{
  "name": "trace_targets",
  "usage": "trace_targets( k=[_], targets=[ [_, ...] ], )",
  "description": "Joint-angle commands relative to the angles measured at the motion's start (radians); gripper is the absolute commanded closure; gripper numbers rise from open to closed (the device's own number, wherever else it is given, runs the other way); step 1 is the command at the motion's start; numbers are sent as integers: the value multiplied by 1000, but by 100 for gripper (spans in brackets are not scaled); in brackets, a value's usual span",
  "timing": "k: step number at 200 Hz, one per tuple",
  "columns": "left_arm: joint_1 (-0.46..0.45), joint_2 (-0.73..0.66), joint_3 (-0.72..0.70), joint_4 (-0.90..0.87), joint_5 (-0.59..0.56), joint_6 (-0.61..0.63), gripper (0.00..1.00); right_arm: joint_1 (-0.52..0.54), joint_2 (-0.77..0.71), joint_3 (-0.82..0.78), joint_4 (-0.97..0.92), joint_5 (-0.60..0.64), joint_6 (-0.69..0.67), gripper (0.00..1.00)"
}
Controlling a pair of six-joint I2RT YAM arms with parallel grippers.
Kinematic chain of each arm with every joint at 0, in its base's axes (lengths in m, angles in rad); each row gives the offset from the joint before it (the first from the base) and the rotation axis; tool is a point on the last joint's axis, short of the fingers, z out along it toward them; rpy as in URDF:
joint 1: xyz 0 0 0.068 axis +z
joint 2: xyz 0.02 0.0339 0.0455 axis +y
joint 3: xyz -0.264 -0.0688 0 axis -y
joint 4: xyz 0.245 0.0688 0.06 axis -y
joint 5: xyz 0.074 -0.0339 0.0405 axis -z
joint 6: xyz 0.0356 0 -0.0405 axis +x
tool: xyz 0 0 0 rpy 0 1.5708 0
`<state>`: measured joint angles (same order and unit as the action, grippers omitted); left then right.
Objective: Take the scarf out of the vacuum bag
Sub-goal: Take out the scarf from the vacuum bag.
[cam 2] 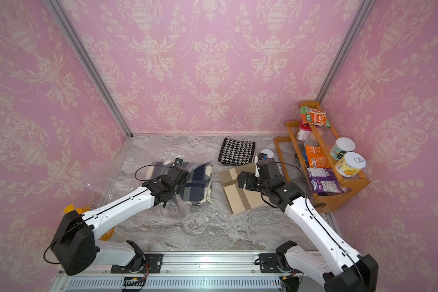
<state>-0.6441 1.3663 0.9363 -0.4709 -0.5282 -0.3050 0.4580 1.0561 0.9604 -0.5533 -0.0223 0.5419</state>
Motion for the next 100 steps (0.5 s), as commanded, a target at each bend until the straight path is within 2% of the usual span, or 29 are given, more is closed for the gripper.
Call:
trace_targets(
  k=[1,48,100],
  targets=[
    [-12,-39,-7,-2,19,0,100,93,61,-21,133,-64,90,0],
    [-30,-98,-68,54,31,18,100,275,239,-43,394,-130,178,0],
    [-55,-145,-141,110,33,11,100,352,433,-43,617,-219,287,4]
  ],
)
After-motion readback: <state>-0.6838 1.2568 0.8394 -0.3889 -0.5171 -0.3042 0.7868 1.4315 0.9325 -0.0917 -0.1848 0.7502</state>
